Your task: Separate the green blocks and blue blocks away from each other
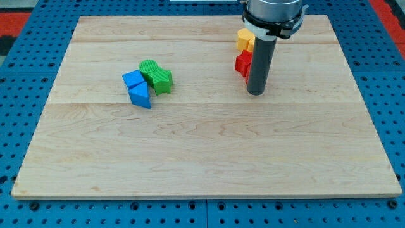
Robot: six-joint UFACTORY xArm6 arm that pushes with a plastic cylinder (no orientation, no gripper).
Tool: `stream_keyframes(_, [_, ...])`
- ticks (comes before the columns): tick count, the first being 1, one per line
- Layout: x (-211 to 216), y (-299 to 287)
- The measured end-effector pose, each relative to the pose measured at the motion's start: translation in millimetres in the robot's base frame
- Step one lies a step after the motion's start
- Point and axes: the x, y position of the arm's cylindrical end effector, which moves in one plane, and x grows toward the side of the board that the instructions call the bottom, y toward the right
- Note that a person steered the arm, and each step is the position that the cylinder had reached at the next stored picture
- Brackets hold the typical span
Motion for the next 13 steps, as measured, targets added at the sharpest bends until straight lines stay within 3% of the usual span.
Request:
stream_keyframes(3, [0,-5])
stream_keyframes(7, [2,-195])
stream_keyframes(9, [-17,-216])
stream_keyframes(11, [-77,-216])
stream_keyframes(12, [-92,-243])
stream_keyframes(13, [-70,-296])
